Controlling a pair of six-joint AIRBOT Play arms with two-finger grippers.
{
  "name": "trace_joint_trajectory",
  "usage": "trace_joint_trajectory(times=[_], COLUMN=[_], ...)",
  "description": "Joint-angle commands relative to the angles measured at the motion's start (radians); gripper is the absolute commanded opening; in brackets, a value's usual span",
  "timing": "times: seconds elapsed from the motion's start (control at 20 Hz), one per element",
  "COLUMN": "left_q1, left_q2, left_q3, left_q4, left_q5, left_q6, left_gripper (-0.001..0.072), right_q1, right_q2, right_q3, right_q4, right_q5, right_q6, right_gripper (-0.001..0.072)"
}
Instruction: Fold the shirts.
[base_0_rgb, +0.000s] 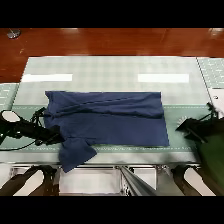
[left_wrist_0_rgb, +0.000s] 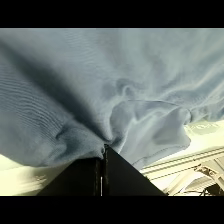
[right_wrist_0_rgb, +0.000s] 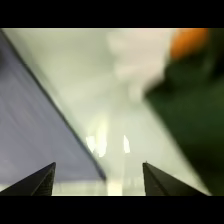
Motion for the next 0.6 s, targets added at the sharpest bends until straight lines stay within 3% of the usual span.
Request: trace_joint_trajectory(times=[0.0,0.55], left_q1=[-0.002,-0.002], left_q2=[0.018,0.018], left_q3=[0.000,0.000], left_q4=[-0.011,-0.011], left_q5=[0.001,0.002], left_q6=[0.005,0.005], left_gripper=[0.0026,0.0026], right_q1=[0.082,0.276], right_q2=[0.002,-0.042], right_q3=[-0.086,-0.096], right_q4=[-0.069,0.034], right_q5=[0.064,-0.047], right_q6=[0.035,0.040], right_gripper=[0.0630,0.0630])
